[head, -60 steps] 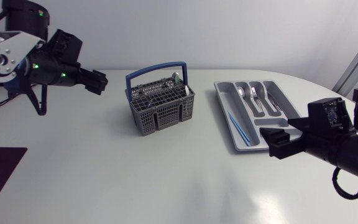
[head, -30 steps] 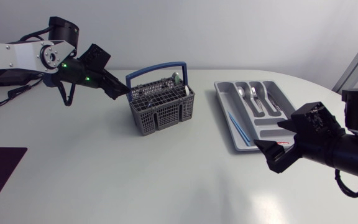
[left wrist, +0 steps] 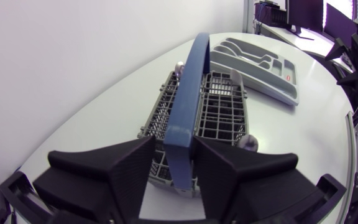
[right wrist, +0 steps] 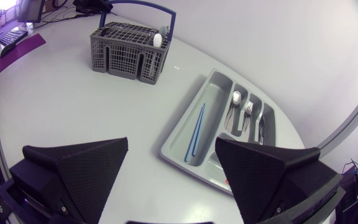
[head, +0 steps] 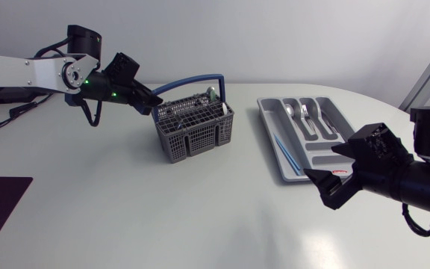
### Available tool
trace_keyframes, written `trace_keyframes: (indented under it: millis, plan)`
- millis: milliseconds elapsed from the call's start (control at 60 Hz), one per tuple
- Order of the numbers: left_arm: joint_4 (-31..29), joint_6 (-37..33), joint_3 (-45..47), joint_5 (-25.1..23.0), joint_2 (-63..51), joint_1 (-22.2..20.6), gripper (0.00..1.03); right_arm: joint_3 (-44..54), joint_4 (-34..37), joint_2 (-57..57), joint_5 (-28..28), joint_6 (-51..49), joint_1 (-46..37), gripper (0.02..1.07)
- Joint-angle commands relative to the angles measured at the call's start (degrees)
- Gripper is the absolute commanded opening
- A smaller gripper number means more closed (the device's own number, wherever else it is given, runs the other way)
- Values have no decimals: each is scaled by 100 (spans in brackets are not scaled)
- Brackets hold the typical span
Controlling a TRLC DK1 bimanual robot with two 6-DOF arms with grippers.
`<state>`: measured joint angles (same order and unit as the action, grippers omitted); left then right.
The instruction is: Unload the cutlery basket into the drawer organizer.
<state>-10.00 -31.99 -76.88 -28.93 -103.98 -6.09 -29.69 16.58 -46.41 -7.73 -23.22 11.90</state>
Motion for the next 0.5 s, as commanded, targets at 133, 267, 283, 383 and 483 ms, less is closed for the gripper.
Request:
trace_keyframes:
  millis: [133,267,283,383,483]
  plan:
    - [-318,-457,-117,-403,-122,64,3,-28,74,-43,-36,-121,23,103]
    - [-793,-809,-46,-649,54,99,3,-1,170,62,-54,-121,32,103]
    - [-846,-844,-29,-676,71,108,3,-1,188,71,-54,-130,23,103]
    - [-1320,-1134,33,-913,238,196,3,25,258,168,-80,-130,32,103]
    - [-1689,-1424,191,-1185,432,266,3,86,285,247,-80,-130,40,103]
